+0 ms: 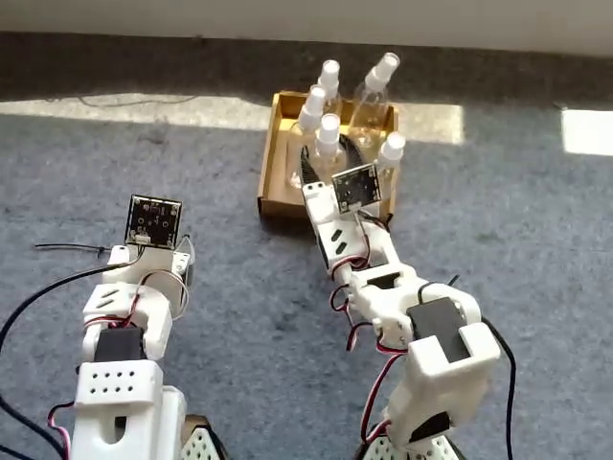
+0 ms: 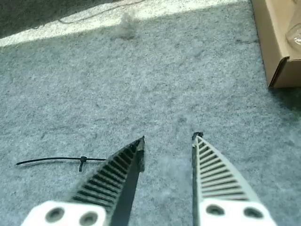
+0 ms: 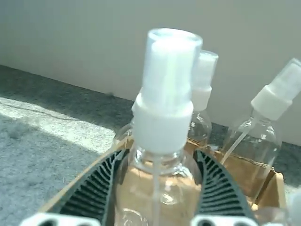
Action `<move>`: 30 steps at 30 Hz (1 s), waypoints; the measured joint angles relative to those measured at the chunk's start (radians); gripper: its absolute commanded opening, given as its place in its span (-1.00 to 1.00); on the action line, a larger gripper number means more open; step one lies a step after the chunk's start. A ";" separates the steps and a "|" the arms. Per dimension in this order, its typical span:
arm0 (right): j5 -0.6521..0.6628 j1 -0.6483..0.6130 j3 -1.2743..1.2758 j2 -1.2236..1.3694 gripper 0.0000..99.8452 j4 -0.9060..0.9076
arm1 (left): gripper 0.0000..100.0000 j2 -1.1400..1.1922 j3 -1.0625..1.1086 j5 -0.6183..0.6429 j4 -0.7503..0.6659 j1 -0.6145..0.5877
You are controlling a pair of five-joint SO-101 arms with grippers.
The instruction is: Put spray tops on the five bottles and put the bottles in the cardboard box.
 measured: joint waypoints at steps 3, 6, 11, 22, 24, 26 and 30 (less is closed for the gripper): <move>0.000 0.000 0.000 0.000 -0.73 0.000 | -0.68 0.000 0.000 0.000 0.000 0.000; 0.000 0.000 0.000 0.000 -0.71 0.000 | -0.68 0.000 0.000 0.000 0.000 0.000; 0.000 -0.002 0.000 0.000 -0.51 0.000 | -0.68 0.000 0.000 0.000 0.000 0.000; 0.000 0.000 0.000 0.000 -0.49 0.000 | -0.68 0.000 0.000 0.000 0.000 0.000; 0.003 0.000 0.000 0.000 -0.49 0.000 | -0.68 0.000 0.000 0.000 0.000 0.000; 0.003 0.000 0.000 0.000 -0.49 0.000 | -0.68 0.000 0.000 0.000 0.000 0.000; 0.003 0.000 0.000 0.000 -0.49 0.000 | -0.68 0.000 0.000 0.000 0.000 0.000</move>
